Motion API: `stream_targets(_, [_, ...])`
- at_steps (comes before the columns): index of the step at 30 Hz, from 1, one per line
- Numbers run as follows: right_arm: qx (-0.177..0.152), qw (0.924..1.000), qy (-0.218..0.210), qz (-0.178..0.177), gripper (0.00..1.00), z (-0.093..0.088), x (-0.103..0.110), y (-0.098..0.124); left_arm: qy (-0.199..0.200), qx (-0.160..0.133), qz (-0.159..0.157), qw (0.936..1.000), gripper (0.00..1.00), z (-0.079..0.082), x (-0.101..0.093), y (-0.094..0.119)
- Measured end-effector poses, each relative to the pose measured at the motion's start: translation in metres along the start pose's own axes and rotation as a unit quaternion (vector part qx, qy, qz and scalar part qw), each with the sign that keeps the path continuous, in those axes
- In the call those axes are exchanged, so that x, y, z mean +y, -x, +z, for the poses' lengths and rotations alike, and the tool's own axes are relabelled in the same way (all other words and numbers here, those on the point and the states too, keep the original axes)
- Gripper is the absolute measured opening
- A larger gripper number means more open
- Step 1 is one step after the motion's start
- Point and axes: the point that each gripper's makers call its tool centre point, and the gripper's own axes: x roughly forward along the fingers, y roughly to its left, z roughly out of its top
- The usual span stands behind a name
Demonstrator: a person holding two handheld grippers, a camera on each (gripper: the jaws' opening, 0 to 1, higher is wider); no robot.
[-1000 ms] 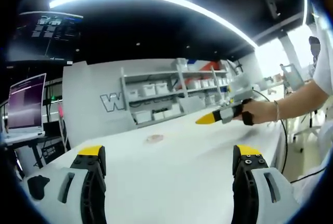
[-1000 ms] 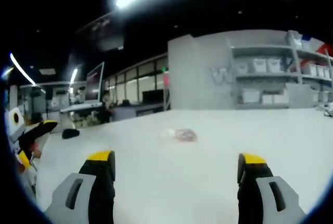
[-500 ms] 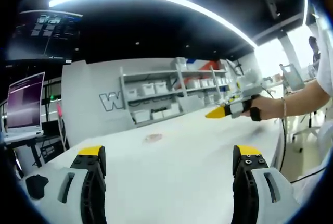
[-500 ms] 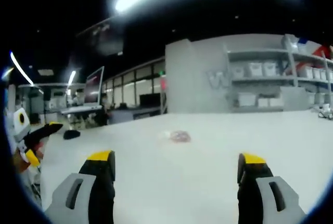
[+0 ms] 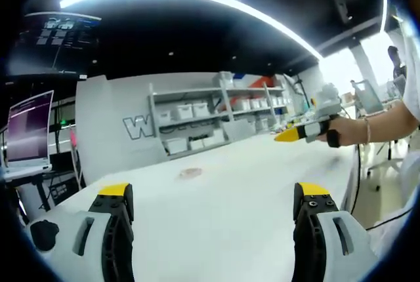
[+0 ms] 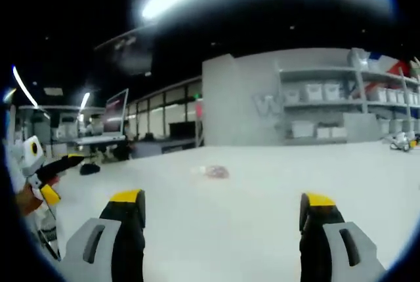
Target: Open the resealable bag by pulling the two sides of the seal apart until the entire bag opening is separated and visibly accessible.
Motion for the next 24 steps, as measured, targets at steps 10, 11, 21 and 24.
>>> stream_targets(10, [-0.019, 0.9997, -0.007, -0.015, 1.0, 0.0, -0.011, 0.029, 0.012, 0.005, 0.015, 0.9998, 1.0, -0.009, 0.012, 0.002])
stream_targets(11, [-0.02, 0.9996, -0.008, -0.018, 1.0, 0.0, -0.012, 0.032, 0.015, 0.004, 0.016, 0.9998, 1.0, -0.01, 0.012, 0.002])
stream_targets(21, [-0.039, 0.9983, -0.011, -0.041, 1.0, 0.001, -0.03, 0.056, 0.011, 0.007, 0.029, 0.9995, 1.0, -0.014, 0.017, 0.003])
stream_targets(24, [-0.042, 0.9979, -0.012, -0.047, 1.0, -0.001, -0.035, 0.062, 0.012, 0.008, 0.031, 0.9994, 1.0, -0.016, 0.018, 0.003])
